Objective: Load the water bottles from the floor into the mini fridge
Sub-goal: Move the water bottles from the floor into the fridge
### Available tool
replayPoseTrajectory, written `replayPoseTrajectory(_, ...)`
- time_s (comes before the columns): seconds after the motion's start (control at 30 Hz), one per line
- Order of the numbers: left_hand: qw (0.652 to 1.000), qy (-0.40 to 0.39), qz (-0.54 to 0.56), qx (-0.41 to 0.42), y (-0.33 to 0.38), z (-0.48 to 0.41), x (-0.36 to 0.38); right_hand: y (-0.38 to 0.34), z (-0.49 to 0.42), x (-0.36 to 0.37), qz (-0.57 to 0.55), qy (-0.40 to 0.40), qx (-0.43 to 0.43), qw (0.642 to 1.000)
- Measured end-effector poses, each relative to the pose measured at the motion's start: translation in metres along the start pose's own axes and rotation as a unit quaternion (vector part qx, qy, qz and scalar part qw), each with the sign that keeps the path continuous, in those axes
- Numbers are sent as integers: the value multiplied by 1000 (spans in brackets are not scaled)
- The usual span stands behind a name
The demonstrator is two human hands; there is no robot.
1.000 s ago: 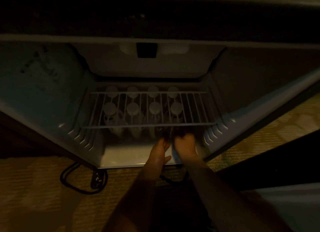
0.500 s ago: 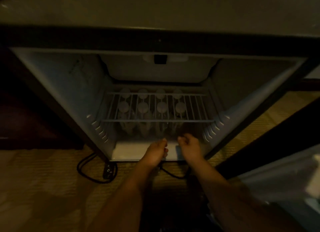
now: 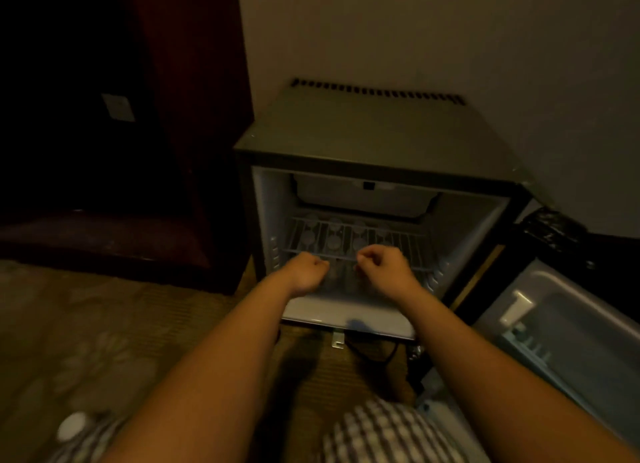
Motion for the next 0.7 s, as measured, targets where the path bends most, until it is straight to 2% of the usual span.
replayPoseTrajectory(0.27, 994, 105, -8, 33, -24, 118, -126, -158, 31, 40, 58, -176, -123, 975)
replayPoseTrajectory(0.4, 984, 177, -12, 33, -78, 175, -178, -230, 73, 78, 93, -245, -197, 945)
replayPoseTrajectory(0.53, 970, 233, -65, 7, -135, 236, -204, -277, 119, 131, 127, -310, -233, 913)
replayPoseTrajectory(0.7, 966, 245, -73, -42, -223, 295, -213, -311, 176, 210, 168, -389, -266, 866)
Point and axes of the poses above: each hand's wrist, its own z-axis away from the middle knuckle, its own x-axis out of the palm, y = z × x, the point moved 10 cm from there along -z, towards the middle knuckle, and after that the axes turned 15 degrees about -x, right-handed, at the moved point
